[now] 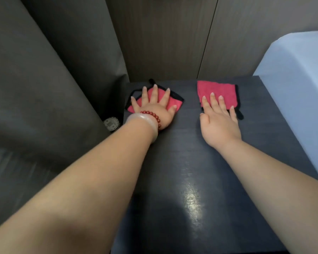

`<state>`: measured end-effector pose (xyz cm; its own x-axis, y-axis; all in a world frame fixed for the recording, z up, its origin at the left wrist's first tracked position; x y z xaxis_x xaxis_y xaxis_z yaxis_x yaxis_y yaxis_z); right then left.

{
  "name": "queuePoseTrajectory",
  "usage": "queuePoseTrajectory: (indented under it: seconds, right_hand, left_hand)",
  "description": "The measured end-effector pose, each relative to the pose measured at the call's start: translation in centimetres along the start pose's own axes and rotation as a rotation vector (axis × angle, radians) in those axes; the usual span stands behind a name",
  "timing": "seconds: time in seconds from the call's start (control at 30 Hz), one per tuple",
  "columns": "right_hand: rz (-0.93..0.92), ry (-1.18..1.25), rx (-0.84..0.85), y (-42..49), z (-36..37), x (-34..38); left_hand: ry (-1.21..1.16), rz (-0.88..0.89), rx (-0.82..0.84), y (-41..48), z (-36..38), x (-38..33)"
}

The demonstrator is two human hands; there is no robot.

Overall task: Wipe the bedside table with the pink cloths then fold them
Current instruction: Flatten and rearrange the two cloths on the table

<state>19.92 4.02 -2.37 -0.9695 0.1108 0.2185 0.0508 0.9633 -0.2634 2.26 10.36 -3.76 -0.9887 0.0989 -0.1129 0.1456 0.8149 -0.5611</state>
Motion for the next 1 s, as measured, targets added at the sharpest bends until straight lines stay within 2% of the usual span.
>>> queuePoseTrajectory:
  seconds: [0.17,0.23,0.4,0.47,0.57,0.67,0.73,0.83,0.87,0.93,1.0]
  right_hand:
    - [-0.006,0.021,-0.003,0.0,-0.1,0.1]
    - [-0.004,0.019,-0.012,0.1,-0.2,0.0]
    - [-0.016,0.01,0.007,0.2,-0.1,0.0]
    - [-0.034,0.015,0.029,0.0,0.1,0.0]
    - [-0.079,0.032,0.053,-0.4,0.1,0.0]
    - [-0.102,0.048,0.049,-0.6,-0.1,0.1]
    - [-0.119,0.051,0.049,-0.8,0.0,0.3]
    - [-0.147,0.008,0.064,-1.9,0.2,0.3]
    - [-0.16,-0.021,0.071,-2.5,0.4,0.2]
    - [-0.191,-0.08,0.091,-3.7,1.0,0.3]
    - [-0.209,-0.131,0.091,-4.3,1.5,0.3]
  left_hand:
    - [0.139,0.255,-0.132,-12.1,7.6,-3.1]
    - [0.178,0.302,-0.124,-13.2,8.0,-2.2]
    - [0.031,0.05,-0.021,-6.7,4.0,0.8]
    - [0.07,0.099,-0.043,-8.8,5.8,-1.0]
    - [0.18,0.327,-0.108,-17.0,11.0,-3.9]
    - [0.238,0.452,-0.104,-20.3,13.0,-3.4]
    - [0.244,0.392,-0.051,-17.6,11.4,-2.1]
    - [0.119,0.169,-0.004,-14.3,9.1,-0.4]
    - [0.106,0.147,-0.006,-14.8,9.5,-0.9]
    - [0.165,0.212,-0.002,-18.3,12.4,-2.9]
    - [0.223,0.352,-0.047,-22.9,15.3,-4.7]
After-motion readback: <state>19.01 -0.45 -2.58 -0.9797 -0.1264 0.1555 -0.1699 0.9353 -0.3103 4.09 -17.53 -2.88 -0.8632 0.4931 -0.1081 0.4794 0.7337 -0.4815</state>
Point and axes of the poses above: each hand's wrist, its own y-axis towards the middle knuckle, its own z-axis out of the palm, x = y × z, the point moved 9 cm from there along y, towards the middle knuckle, and after that the axes turned 14 degrees about x, right-handed, at the moved point
